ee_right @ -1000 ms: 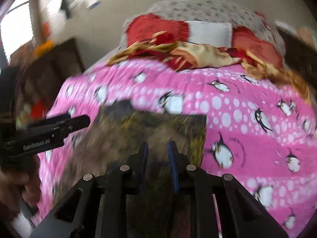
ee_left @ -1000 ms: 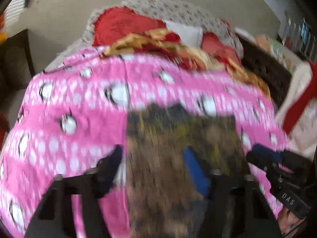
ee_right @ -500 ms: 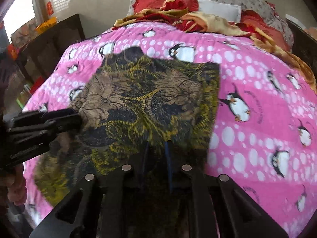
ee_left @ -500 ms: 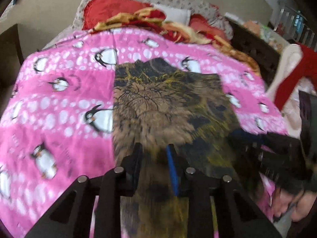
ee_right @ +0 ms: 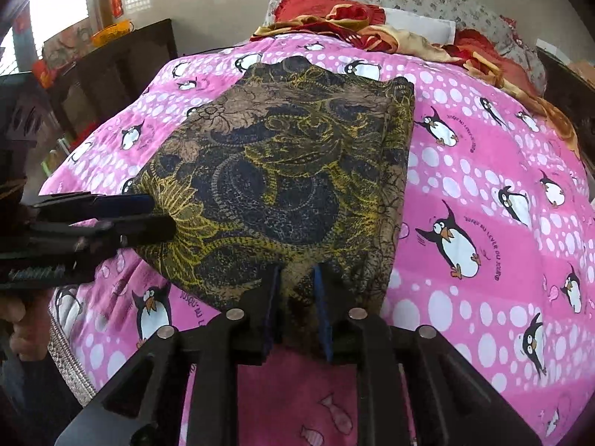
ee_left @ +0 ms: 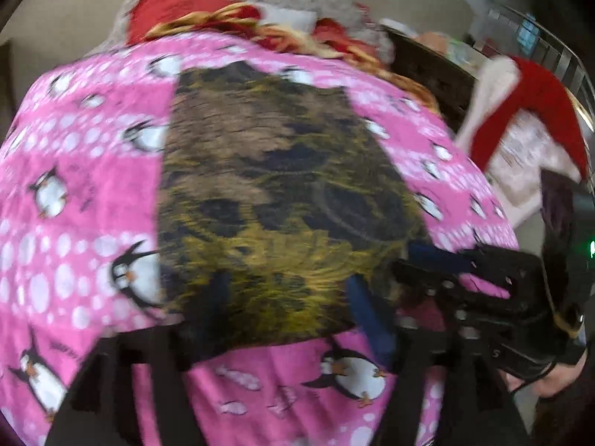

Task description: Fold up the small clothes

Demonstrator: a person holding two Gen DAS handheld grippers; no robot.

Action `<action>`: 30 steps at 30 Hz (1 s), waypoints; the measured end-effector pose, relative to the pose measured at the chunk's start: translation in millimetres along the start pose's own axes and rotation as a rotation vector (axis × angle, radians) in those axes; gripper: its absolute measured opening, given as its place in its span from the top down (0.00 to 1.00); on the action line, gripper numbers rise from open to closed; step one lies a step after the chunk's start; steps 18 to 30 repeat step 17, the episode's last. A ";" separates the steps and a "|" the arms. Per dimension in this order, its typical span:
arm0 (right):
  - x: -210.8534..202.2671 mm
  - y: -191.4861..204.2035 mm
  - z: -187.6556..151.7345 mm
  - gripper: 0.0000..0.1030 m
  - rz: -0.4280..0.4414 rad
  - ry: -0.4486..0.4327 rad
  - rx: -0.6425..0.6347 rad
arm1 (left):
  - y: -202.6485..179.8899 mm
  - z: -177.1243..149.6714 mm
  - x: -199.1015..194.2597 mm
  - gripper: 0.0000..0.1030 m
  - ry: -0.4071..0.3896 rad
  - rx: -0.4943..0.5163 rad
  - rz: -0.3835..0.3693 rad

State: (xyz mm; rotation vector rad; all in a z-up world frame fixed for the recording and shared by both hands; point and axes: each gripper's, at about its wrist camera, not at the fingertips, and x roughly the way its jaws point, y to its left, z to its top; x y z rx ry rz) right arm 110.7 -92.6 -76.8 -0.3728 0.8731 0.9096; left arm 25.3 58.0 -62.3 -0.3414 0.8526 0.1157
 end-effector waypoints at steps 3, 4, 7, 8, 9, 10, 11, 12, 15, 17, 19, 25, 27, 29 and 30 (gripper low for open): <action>-2.0 3.3 -4.3 0.83 0.013 -0.024 -0.019 | -18.7 -2.5 7.1 0.00 0.017 0.084 0.024; -3.0 4.0 -4.7 0.80 0.017 -0.029 -0.025 | -19.6 -2.8 6.4 0.00 0.014 0.078 0.032; -4.3 4.7 -3.9 0.77 0.020 -0.037 -0.025 | -11.6 2.0 4.6 0.00 0.020 0.017 -0.004; -4.6 5.5 -4.4 0.75 0.023 -0.040 -0.028 | -8.4 3.7 4.2 0.00 0.023 -0.004 -0.020; -5.4 7.5 -4.7 0.74 0.022 -0.042 -0.036 | -6.2 5.7 4.5 0.00 0.023 -0.017 -0.031; -5.4 9.6 -4.7 0.69 0.020 -0.043 -0.044 | -2.7 7.3 3.5 0.00 0.021 -0.038 -0.047; -5.3 13.0 -5.0 0.61 0.026 -0.043 -0.061 | 0.1 8.4 3.1 0.00 0.018 -0.056 -0.060; -4.8 15.0 -5.2 0.57 0.034 -0.040 -0.072 | 1.3 7.4 2.2 0.00 0.005 -0.069 -0.073; -1.8 21.8 -5.1 0.43 0.042 -0.030 -0.100 | 3.4 4.6 -0.1 0.00 -0.023 -0.092 -0.091; 1.0 25.3 -5.5 0.34 0.050 -0.023 -0.117 | 2.2 5.9 0.3 0.00 -0.015 -0.092 -0.084; 1.0 25.3 -5.5 0.34 0.050 -0.023 -0.117 | 2.2 5.9 0.3 0.00 -0.015 -0.092 -0.084; 1.0 25.3 -5.5 0.34 0.050 -0.023 -0.117 | 2.2 5.9 0.3 0.00 -0.015 -0.092 -0.084; 1.0 25.3 -5.5 0.34 0.050 -0.023 -0.117 | 2.2 5.9 0.3 0.00 -0.015 -0.092 -0.084; 1.0 25.3 -5.5 0.34 0.050 -0.023 -0.117 | 2.2 5.9 0.3 0.00 -0.015 -0.092 -0.084; 1.0 25.3 -5.5 0.34 0.050 -0.023 -0.117 | 2.2 5.9 0.3 0.00 -0.015 -0.092 -0.084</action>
